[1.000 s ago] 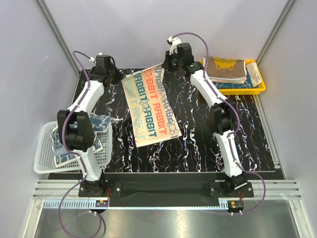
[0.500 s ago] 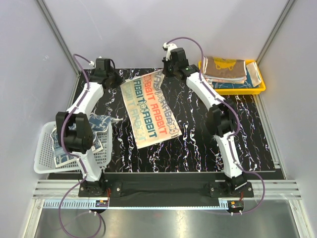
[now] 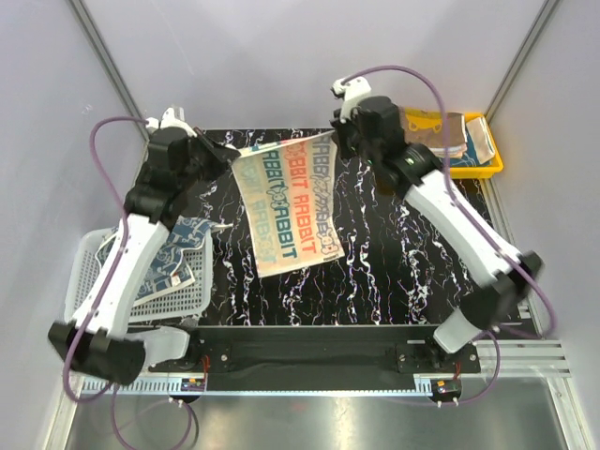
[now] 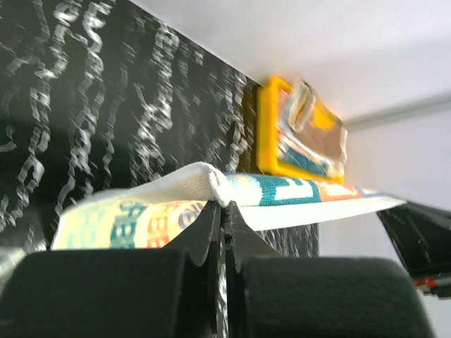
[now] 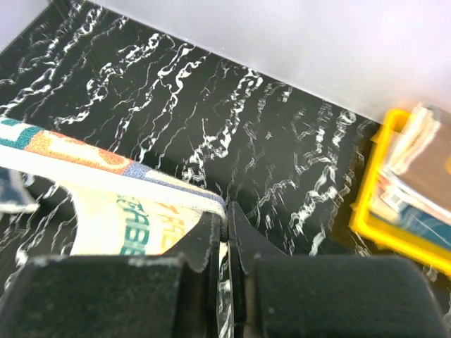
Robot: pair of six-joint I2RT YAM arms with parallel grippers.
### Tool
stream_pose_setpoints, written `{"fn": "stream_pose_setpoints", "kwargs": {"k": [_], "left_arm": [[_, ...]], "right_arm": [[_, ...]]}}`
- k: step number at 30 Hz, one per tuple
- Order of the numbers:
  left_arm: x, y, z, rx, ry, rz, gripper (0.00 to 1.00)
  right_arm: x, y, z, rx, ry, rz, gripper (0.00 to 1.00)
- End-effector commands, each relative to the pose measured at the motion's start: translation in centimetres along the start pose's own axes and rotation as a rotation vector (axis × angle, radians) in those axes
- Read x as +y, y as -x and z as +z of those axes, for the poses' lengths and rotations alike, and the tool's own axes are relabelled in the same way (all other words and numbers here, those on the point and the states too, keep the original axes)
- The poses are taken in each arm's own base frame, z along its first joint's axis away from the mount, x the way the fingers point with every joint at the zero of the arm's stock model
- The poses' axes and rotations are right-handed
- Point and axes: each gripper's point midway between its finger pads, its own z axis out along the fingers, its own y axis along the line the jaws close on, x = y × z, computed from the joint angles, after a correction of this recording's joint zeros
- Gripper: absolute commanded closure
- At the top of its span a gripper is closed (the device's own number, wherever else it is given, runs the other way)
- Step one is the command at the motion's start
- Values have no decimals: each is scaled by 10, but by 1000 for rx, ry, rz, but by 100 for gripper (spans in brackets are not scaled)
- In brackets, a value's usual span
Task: Fold and stack the towels
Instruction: Move the towel to the center of the board
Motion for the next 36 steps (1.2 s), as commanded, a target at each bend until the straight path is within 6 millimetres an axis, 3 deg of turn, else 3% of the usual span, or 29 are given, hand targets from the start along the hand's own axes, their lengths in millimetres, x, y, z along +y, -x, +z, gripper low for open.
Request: {"fn": "stream_pose_setpoints", "kwargs": {"k": [1,2,3,5,8,11,13,16,17,18,19,20,21,22,23,24,25,26,27,28,29,30,31,32,34,36], "left_arm": [[45,14,-48,-147,222,84,100],[31,13,-70,-174,176,92,100],[31,9,-81,-167,171,97,100],[24,6,-104,-181,122,98,100],[24,3,-119,-181,102,104,100],[20,4,-115,-174,93,120,100],[13,6,-100,-158,86,132,100],[8,10,-67,-140,104,157,100],[-2,19,-62,-155,93,162,100],[1,18,-38,-132,120,171,100],[2,23,-29,-133,129,176,100],[1,27,-16,-128,128,173,100],[-9,41,-8,-151,101,165,100],[3,41,21,-114,132,159,100],[4,46,33,-112,138,159,100],[-8,64,40,-144,114,157,100],[12,60,72,-99,151,151,100],[12,65,84,-98,142,147,100],[16,68,97,-91,148,141,100],[12,81,104,-106,129,133,100],[25,74,128,-74,151,130,100],[27,75,137,-68,146,131,100],[26,80,144,-74,142,132,100],[32,72,153,-43,139,131,100],[51,56,173,-1,163,125,100],[65,44,184,22,179,121,100]], "right_arm": [[-79,24,-102,-82,-375,0,100],[-66,20,-117,-77,-352,-5,100],[-67,26,-147,-117,-353,17,100],[-62,28,-182,-152,-315,56,100],[-60,30,-209,-176,-277,89,100],[-59,29,-205,-173,-280,97,100],[-63,35,-197,-188,-307,67,100],[-73,28,-161,-140,-387,-8,100],[-78,31,-150,-140,-399,-8,100],[-76,28,-123,-110,-361,-11,100],[-86,26,-110,-98,-365,3,100],[-109,17,-84,-63,-401,21,100],[-114,24,-72,-75,-373,33,100],[-122,28,-60,-86,-380,37,100],[-139,12,-33,-38,-405,35,100],[-146,26,-26,-65,-398,42,100],[-151,24,-13,-53,-395,47,100],[-163,8,15,-10,-401,49,100],[-169,22,21,-41,-406,50,100],[-175,20,32,-36,-409,51,100],[-179,3,55,5,-403,52,100],[-186,13,59,-19,-410,60,100],[-189,9,67,-11,-410,64,100],[-191,-7,84,23,-406,63,100],[-192,-15,96,34,-398,63,100],[-188,-36,109,70,-384,73,100]]}}
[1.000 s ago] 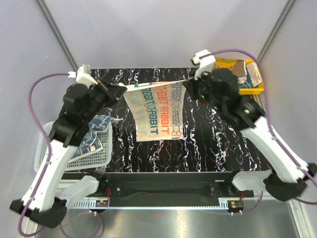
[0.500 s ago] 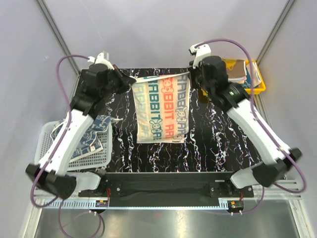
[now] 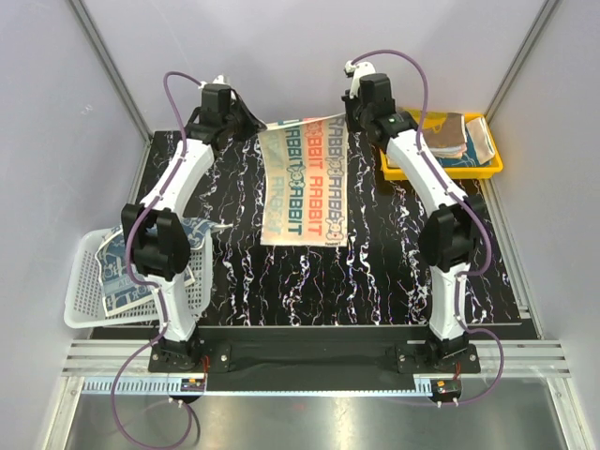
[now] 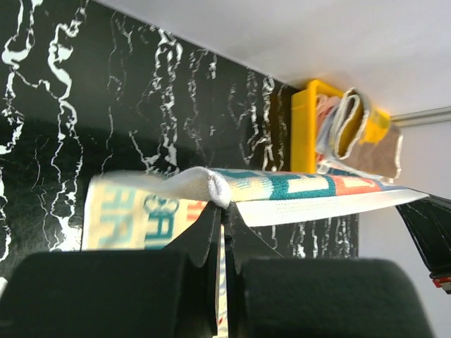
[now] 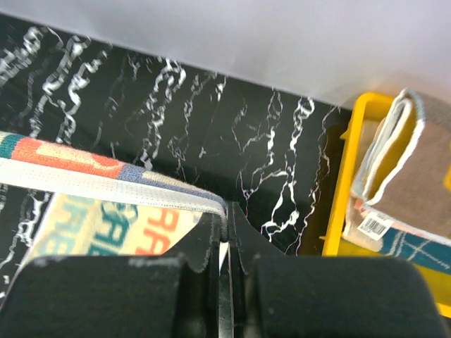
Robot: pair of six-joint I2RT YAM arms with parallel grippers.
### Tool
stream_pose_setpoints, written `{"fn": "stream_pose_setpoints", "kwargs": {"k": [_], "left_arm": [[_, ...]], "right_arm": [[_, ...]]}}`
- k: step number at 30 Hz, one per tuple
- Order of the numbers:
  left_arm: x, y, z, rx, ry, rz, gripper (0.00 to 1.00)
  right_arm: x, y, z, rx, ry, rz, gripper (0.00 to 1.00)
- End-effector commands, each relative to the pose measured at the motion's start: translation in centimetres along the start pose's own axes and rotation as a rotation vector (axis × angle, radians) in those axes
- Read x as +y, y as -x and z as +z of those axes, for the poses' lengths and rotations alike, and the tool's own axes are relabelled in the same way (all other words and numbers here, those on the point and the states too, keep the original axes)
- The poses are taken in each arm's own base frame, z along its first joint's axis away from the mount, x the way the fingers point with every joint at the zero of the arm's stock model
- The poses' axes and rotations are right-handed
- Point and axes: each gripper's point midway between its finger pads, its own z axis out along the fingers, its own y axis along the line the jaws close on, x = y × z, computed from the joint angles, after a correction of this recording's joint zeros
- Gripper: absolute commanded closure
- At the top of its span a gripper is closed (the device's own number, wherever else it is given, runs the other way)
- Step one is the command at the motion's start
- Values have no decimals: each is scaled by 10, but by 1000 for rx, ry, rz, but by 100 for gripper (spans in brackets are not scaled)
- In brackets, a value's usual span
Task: Fold and stack the towels
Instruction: Move the towel to the center of the board, then fold the towel
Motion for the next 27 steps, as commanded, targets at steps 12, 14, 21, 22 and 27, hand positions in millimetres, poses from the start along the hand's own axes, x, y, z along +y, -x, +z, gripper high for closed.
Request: {"fn": "stream_pose_setpoints", "kwargs": {"k": [12,14,21,22,27], "left_arm": [[128,-62,2,65,262,-57,100],[131,-73,-5,72,271,-56,100],[152,-134,-15,155,311,-90,100],[152,-138,-16,161,310,-92,100],[149,-146,-23,173,319,-77,100]], "right_arm": [[-52,-124,-12,239,-119,133,100],[-45,-149,-22,284,-95,147,100],[-26,-202,-39,400,-62,215,100],[-24,-204,-39,396,-56,217,100],[-20,-210,-50,402,-60,238,100]]}}
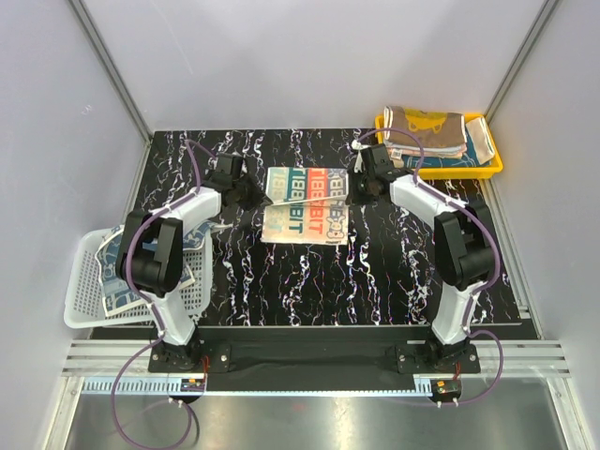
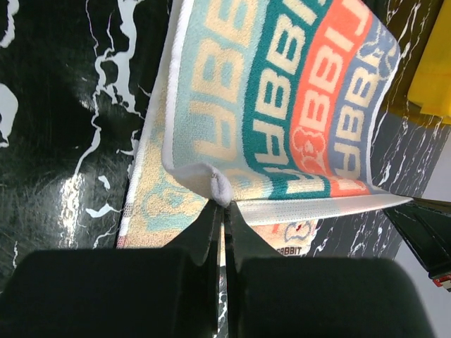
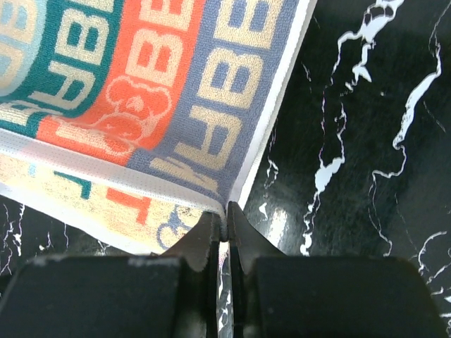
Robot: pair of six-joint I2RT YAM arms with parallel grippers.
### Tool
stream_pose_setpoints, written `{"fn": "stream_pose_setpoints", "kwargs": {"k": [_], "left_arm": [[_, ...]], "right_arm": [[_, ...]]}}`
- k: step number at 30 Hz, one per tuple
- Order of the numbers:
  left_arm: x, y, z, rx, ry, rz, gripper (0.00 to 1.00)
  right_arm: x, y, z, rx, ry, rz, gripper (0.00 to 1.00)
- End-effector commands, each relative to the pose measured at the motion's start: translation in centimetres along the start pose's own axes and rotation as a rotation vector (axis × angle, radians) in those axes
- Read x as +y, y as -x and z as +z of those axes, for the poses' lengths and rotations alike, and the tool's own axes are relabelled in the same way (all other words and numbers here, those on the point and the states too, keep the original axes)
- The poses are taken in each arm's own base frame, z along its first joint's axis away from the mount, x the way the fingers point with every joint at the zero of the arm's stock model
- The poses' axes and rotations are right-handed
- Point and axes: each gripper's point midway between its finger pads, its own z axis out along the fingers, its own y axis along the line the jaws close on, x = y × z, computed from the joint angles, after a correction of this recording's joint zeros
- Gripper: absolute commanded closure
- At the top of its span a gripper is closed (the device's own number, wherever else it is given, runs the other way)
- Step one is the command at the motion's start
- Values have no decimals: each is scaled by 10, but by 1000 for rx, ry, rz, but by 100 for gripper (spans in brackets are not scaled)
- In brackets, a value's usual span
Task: Fold and stack the towels
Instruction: Fold the towel
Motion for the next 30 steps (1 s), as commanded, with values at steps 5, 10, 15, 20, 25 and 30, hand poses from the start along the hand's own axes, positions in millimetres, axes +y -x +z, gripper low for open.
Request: {"fn": "stream_pose_setpoints", "kwargs": {"k": [5,10,15,20,25,30], "left_arm": [[23,35,-34,-178,142,35,100],[14,35,-49,-194,123,49,100],[5,35,-66,-220,103,67,100],[15,23,-66,-199,120,71,100],[27,13,-62,-181,138,73,100],[37,0,-60,-161,151,85,100]], "right_arm": [[-46,30,-48,-133,-189,51,100],[-40,39,-68,-172,-188,47,100],[-32,43,-86,-206,-181,50,100],[-22,31,-85,-182,-154,48,100],[-6,6,-68,-142,-112,44,100],[-5,-21,-53,-94,-123,43,100]]}}
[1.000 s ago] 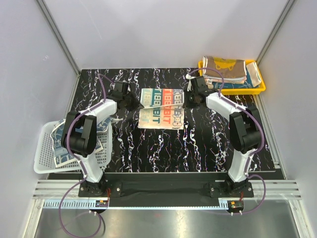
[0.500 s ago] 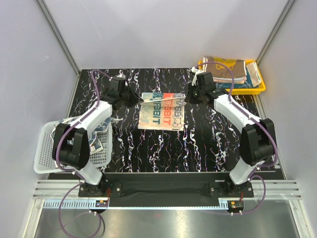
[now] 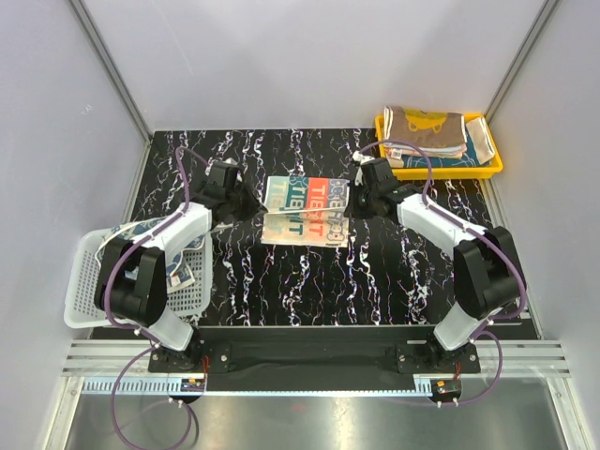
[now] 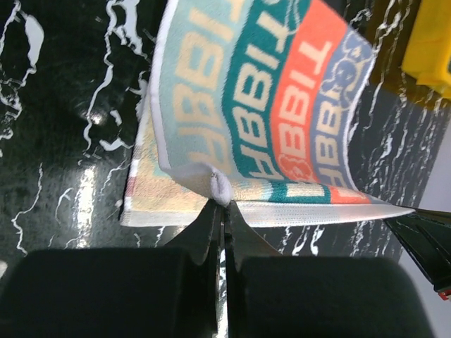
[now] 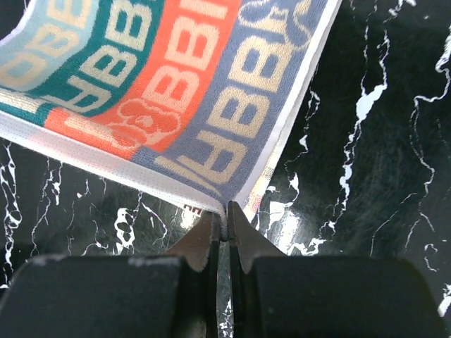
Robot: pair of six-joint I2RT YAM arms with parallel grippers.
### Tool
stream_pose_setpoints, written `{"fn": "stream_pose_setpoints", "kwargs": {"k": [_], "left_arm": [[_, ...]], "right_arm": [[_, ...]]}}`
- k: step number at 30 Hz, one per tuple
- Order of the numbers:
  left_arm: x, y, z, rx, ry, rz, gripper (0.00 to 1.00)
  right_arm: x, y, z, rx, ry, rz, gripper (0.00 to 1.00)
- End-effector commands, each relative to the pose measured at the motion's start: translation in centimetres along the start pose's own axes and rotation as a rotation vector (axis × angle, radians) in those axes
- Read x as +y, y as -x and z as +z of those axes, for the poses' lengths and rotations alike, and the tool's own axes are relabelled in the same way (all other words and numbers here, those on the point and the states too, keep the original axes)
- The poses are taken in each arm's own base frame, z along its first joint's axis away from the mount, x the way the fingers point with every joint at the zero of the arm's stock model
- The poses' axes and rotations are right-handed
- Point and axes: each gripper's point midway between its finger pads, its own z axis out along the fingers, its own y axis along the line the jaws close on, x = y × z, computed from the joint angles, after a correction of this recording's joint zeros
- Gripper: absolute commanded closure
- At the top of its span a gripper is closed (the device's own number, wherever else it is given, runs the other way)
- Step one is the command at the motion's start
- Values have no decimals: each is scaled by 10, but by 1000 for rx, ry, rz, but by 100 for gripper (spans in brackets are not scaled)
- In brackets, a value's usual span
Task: Fold and stack the towels
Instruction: Fold the towel
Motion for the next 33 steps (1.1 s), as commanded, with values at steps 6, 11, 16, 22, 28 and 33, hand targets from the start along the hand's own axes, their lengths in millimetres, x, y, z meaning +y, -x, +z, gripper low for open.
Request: {"fn": "stream_pose_setpoints", "kwargs": {"k": [6,11,16,22,28,33], "left_arm": [[58,-4,2,-69,168,31,100],[54,-6,0,-64,153,39,100],[44,-1,-8,-76,133,46,100],[52,-13,-4,-55,143,47,100],[64,-44,3,9,152,56,97],[69,-56,-2,25,152,72,71]], "right_arm": [[-36,-12,4,-24,-153,33,100],[-41,-10,-1,-31,-186,26,100],[-44,-2,-10,-47,-216,19,100],[-47,-8,-13,-38,-231,23,99],[-40,-34,-8,8,-176,77,90],[-30,-43,-22,-2,-120,116,59]]}}
